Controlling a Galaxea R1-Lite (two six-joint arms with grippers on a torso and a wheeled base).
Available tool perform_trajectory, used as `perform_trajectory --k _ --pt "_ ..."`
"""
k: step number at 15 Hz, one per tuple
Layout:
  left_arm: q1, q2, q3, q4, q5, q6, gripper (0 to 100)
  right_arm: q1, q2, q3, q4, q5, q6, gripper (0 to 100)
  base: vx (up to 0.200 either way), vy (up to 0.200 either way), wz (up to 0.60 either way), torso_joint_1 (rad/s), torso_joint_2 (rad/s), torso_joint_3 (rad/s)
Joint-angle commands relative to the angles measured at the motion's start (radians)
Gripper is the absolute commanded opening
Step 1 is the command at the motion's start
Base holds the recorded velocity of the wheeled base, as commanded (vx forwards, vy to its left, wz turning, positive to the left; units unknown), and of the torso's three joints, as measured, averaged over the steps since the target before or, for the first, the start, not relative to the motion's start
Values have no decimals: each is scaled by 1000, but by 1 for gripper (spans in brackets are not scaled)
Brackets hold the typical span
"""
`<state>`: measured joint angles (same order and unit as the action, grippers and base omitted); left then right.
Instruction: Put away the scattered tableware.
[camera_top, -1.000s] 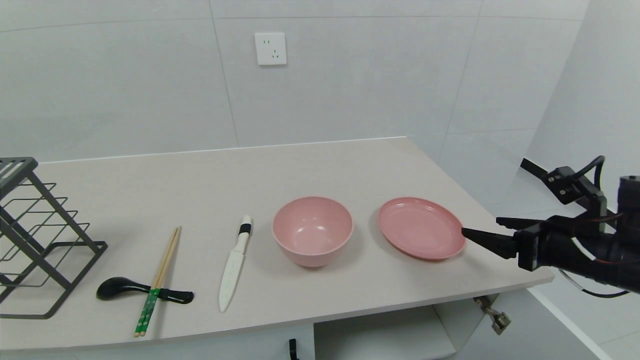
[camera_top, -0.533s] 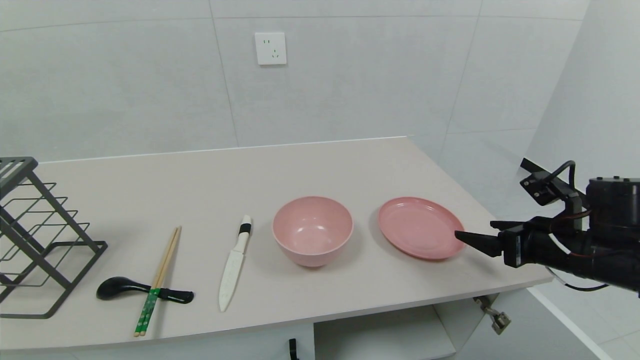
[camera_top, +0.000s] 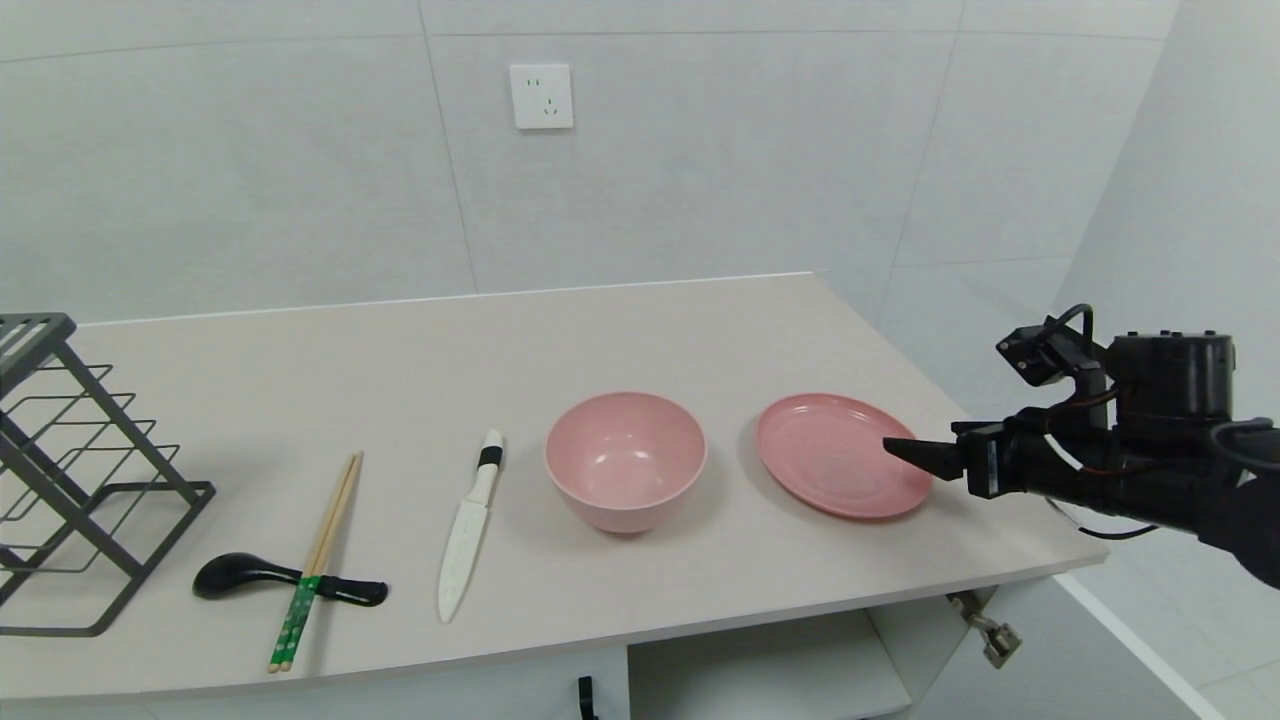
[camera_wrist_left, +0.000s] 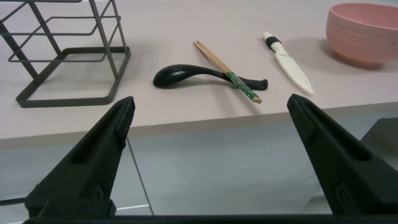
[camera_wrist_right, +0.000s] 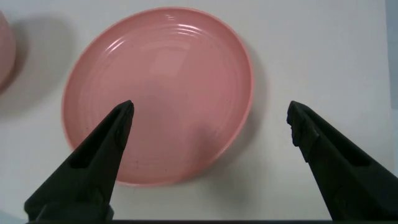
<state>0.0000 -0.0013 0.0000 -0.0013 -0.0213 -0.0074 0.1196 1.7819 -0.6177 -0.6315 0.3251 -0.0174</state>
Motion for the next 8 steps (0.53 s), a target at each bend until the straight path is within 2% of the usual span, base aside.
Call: perform_trajectory --k 1,4,5,8 --pt "0 1 0 0 0 0 100 2 53 -24 -1 2 -1 100 0 0 0 0 0 0" --pt "0 1 0 0 0 -2 100 2 109 -24 -79 3 2 100 0 0 0 0 0 0" --pt "0 1 0 0 0 -3 100 2 148 -27 -146 2 1 100 0 0 0 0 0 0" --pt "0 1 0 -2 0 -3 100 0 200 -36 -201 -6 1 100 0 0 0 0 0 0"
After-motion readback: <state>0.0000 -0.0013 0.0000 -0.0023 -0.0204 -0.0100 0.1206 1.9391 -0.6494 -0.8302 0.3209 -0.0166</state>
